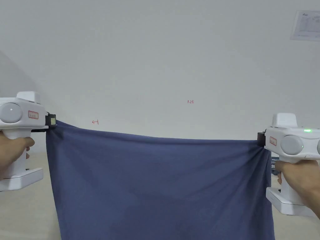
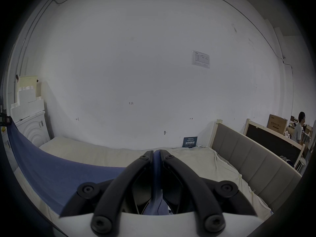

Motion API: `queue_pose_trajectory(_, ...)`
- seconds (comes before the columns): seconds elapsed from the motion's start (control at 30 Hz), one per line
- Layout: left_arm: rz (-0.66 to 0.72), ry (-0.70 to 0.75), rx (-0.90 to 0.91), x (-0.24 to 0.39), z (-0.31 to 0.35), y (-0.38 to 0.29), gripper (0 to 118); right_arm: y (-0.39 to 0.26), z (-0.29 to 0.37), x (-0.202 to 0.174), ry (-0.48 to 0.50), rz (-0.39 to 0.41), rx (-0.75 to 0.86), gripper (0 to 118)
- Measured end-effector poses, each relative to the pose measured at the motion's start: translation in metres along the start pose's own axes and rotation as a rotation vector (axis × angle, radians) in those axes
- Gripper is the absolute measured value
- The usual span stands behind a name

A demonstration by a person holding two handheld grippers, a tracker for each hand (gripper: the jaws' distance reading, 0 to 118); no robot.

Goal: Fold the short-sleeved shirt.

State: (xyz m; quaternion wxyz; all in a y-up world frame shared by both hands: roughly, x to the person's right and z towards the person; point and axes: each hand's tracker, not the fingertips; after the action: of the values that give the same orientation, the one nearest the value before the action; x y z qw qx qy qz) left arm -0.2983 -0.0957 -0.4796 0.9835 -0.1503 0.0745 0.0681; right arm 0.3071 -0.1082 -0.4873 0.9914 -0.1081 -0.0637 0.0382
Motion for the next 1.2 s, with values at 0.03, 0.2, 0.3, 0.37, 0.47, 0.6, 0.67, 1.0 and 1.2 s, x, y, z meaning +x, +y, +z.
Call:
queue_pose_trajectory(0.03,0.000,0.004,0.001,0.000,-0.008,0.004,0,0.002,-0.008,-0.002,0.000,-0.001,0.000,5)
queue_pose_trajectory(0.2,0.011,0.013,0.005,0.005,-0.045,0.030,0,0.021,-0.055,-0.012,-0.015,-0.004,-0.002,5)
queue_pose_trajectory(0.3,0.002,0.017,0.024,0.010,-0.060,0.049,0,0.039,-0.079,-0.017,-0.023,-0.005,0.005,5)
queue_pose_trajectory(0.37,0.005,0.018,0.037,0.012,-0.069,0.061,0,0.049,-0.091,-0.019,-0.029,-0.009,0.019,5)
queue_pose_trajectory(0.47,0.013,0.022,0.060,0.013,-0.080,0.075,0,0.063,-0.106,-0.023,-0.035,0.003,0.034,5)
queue_pose_trajectory(0.6,-0.015,0.031,0.081,0.018,-0.087,0.085,0,0.071,-0.112,-0.027,-0.046,0.012,0.060,5)
queue_pose_trajectory(0.67,-0.021,0.026,0.090,0.018,-0.085,0.084,0,0.071,-0.110,-0.026,-0.049,0.021,0.068,5)
queue_pose_trajectory(1.0,-0.048,-0.019,0.062,-0.001,-0.036,0.004,0,-0.012,-0.046,-0.016,-0.017,0.061,0.047,5)
queue_pose_trajectory(1.2,-0.058,-0.033,0.016,-0.017,0.005,-0.077,0,-0.097,-0.003,-0.005,0.006,0.078,-0.028,5)
